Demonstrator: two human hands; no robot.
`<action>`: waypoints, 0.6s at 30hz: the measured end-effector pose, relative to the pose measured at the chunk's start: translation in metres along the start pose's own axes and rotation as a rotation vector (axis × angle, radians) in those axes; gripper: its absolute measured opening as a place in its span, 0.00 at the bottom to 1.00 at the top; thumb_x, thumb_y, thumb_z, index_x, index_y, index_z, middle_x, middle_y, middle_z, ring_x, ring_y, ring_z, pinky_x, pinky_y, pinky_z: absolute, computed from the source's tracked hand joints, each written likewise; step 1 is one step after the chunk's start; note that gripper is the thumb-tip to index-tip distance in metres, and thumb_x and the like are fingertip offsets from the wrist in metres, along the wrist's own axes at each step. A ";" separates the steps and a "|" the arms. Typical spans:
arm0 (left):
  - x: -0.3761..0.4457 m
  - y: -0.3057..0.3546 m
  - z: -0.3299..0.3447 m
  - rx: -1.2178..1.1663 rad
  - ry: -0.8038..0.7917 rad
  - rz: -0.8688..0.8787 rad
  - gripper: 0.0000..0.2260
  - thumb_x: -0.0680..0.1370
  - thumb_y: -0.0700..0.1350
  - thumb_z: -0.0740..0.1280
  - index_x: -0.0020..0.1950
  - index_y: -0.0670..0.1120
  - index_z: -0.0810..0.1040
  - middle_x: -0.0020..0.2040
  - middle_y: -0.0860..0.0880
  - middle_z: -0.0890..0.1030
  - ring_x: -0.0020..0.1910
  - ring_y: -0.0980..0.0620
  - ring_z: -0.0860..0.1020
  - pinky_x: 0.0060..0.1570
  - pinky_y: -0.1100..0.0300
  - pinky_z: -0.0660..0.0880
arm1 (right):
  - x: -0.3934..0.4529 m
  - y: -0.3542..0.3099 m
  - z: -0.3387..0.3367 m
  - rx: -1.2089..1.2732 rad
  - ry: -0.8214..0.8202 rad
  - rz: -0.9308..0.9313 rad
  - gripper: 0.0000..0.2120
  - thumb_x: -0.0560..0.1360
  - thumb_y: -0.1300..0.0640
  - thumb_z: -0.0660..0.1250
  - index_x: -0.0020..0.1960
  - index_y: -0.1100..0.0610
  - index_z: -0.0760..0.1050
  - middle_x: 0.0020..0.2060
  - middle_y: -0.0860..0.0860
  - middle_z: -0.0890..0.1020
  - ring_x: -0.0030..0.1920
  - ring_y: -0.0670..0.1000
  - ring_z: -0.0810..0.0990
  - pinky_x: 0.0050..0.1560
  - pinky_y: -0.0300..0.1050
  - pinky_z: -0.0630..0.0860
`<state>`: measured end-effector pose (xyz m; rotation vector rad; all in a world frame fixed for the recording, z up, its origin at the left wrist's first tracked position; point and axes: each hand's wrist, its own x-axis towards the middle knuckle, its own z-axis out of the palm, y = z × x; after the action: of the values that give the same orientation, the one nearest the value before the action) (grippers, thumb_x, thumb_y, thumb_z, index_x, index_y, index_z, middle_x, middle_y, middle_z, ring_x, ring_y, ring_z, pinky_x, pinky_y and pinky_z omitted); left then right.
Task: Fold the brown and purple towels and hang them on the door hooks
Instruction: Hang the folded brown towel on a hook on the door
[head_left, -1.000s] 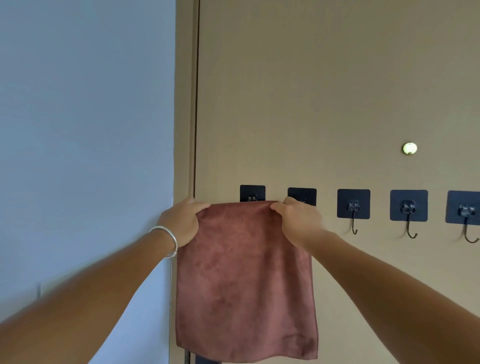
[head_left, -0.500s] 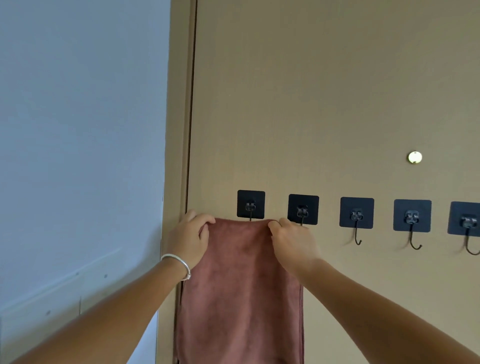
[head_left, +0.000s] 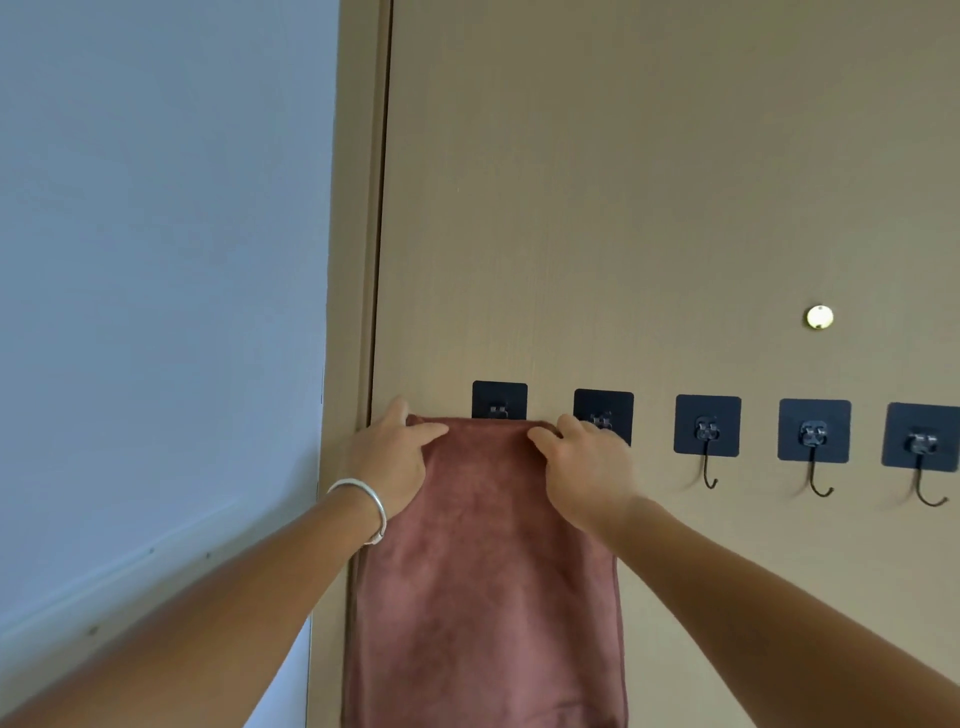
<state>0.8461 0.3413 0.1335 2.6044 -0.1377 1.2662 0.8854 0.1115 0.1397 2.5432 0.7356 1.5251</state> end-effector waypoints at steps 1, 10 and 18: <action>-0.002 0.001 0.003 0.015 -0.017 -0.018 0.20 0.81 0.39 0.58 0.67 0.58 0.75 0.47 0.52 0.66 0.34 0.54 0.68 0.29 0.66 0.59 | -0.002 -0.003 0.002 -0.008 -0.014 0.014 0.15 0.61 0.63 0.73 0.47 0.54 0.82 0.33 0.52 0.78 0.29 0.54 0.76 0.27 0.43 0.67; -0.037 0.010 0.045 -0.111 -0.050 -0.163 0.18 0.81 0.41 0.57 0.64 0.58 0.77 0.47 0.52 0.68 0.35 0.52 0.72 0.35 0.65 0.66 | -0.037 -0.041 0.028 0.050 -0.156 0.080 0.13 0.56 0.61 0.77 0.38 0.55 0.79 0.27 0.51 0.76 0.23 0.53 0.73 0.23 0.42 0.68; -0.063 0.032 0.062 -0.195 -0.184 -0.187 0.08 0.80 0.43 0.60 0.48 0.50 0.78 0.49 0.55 0.70 0.43 0.54 0.74 0.46 0.59 0.74 | -0.049 -0.063 0.034 0.149 -0.136 0.177 0.04 0.65 0.59 0.69 0.40 0.53 0.79 0.36 0.52 0.74 0.34 0.56 0.73 0.32 0.47 0.69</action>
<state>0.8481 0.2929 0.0525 2.4937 -0.0459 0.9035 0.8731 0.1508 0.0640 2.8578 0.6446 1.3730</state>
